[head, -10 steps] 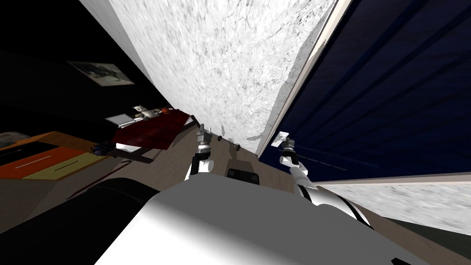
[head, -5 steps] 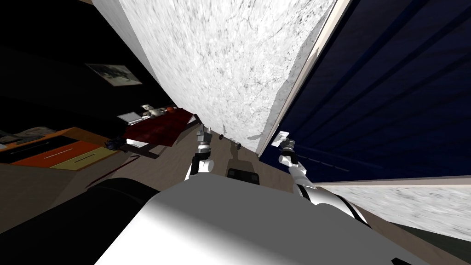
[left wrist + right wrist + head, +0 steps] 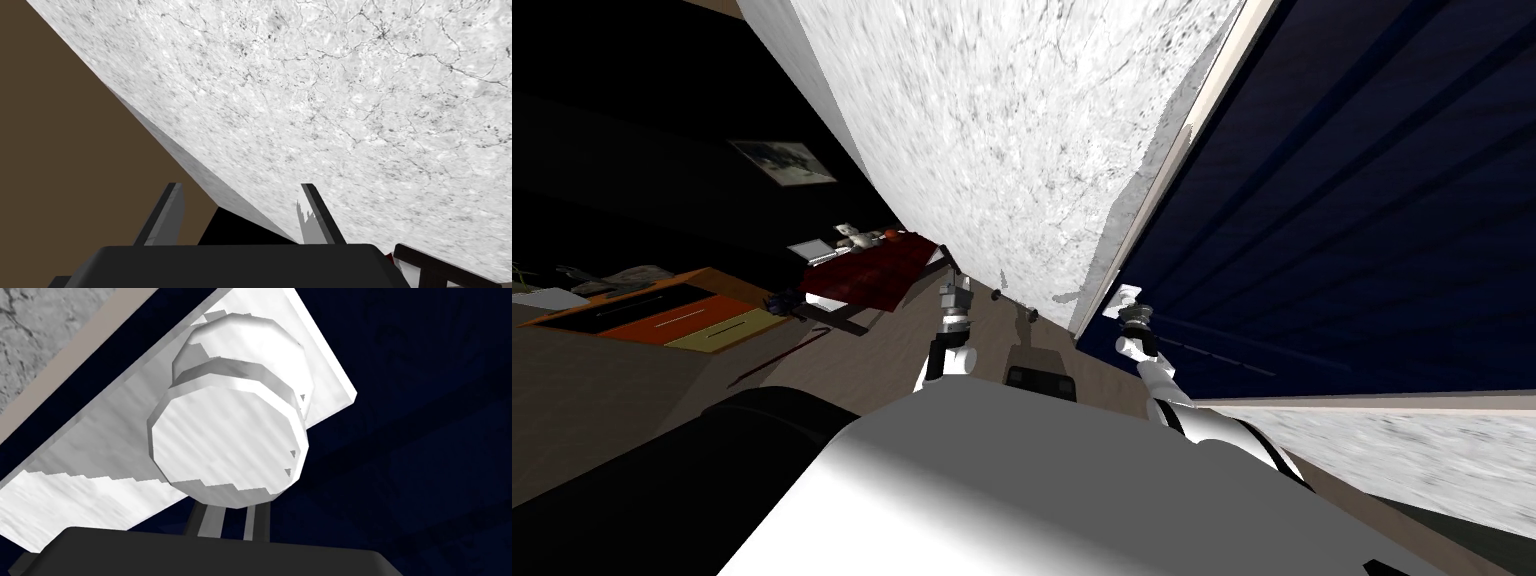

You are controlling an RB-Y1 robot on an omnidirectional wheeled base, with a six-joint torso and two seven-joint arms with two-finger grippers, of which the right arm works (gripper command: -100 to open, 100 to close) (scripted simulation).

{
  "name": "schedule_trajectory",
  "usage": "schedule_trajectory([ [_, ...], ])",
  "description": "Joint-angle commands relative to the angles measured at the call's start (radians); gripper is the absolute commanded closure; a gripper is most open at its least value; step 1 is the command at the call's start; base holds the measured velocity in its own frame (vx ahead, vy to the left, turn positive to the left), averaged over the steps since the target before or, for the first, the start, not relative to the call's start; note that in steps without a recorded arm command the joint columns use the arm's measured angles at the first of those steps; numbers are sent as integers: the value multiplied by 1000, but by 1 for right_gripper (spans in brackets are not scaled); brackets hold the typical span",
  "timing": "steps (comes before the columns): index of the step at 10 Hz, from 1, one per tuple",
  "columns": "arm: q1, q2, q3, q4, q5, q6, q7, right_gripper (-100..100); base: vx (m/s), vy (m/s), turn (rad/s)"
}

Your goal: Pull the door open

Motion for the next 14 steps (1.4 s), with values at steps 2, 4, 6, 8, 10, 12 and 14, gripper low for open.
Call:
schedule_trajectory([
  [2,-11,13,4,-23,-32,4,-60,100,-74,-35,80],
  [4,-14,20,10,-29,-74,10,-127,100,-75,-36,99],
  [6,-7,32,6,-19,-97,16,-158,-100,-125,-44,6],
  [8,-10,50,6,-30,-125,18,-195,-100,-101,-15,6],
  [10,-13,71,6,-43,-157,20,-238,-100,-109,9,53],
  [12,-16,93,5,-57,-191,23,-284,-100,-96,-14,23],
  [14,-20,114,4,-71,-225,25,-329,-100,-97,-17,23],
])
